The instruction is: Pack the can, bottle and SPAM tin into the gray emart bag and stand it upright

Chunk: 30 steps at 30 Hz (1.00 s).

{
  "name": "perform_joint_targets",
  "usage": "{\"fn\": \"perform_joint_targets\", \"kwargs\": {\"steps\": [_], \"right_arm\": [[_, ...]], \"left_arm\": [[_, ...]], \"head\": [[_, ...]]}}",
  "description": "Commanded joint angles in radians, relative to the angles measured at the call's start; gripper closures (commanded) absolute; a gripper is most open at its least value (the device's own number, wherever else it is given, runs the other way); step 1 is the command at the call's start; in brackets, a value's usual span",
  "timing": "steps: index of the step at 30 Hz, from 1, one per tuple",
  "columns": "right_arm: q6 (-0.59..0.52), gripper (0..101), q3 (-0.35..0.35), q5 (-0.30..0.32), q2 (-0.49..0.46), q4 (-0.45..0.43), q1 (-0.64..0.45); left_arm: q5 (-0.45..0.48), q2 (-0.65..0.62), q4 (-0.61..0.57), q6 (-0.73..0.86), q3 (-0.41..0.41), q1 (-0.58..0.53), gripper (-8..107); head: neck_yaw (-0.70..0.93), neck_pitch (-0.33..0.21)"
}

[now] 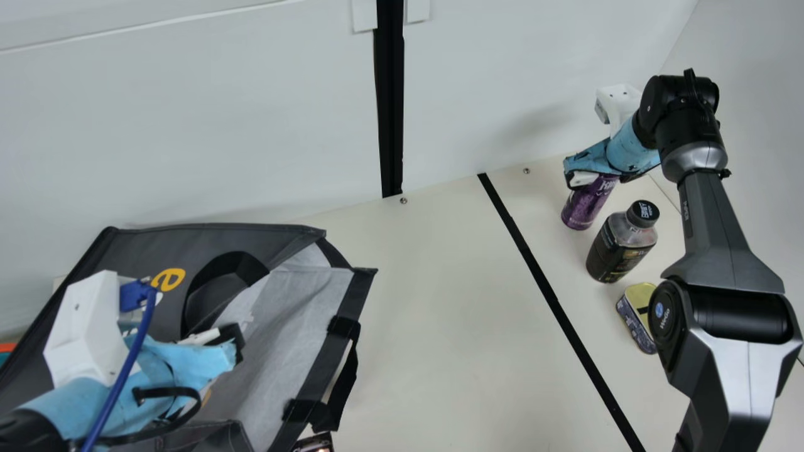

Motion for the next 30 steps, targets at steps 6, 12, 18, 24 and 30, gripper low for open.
{"fn": "perform_joint_targets", "kwargs": {"steps": [6, 12, 18, 24, 30], "right_arm": [[-0.011, 101, -0.009, 0.001, -0.002, 0.012, 0.004], [-0.026, 101, -0.023, 0.001, -0.018, 0.030, 0.014], [-0.047, 101, -0.004, 0.001, -0.061, 0.052, 0.034], [-0.070, 101, 0.041, 0.001, -0.123, 0.064, 0.060], [-0.093, 101, 0.096, 0.001, -0.192, 0.072, 0.090]], "left_arm": [[0.000, 0.000, 0.000, 0.000, 0.000, 0.000, 107], [0.000, 0.000, 0.000, 0.000, 0.000, 0.000, 107], [0.000, 0.000, 0.000, 0.000, 0.000, 0.000, 107], [0.000, 0.000, 0.000, 0.000, 0.000, 0.000, 107], [0.000, 0.000, 0.000, 0.000, 0.000, 0.000, 107]], "head": [[-0.001, -0.023], [-0.001, -0.023], [-0.001, -0.023], [-0.001, -0.023], [-0.001, -0.023]]}}
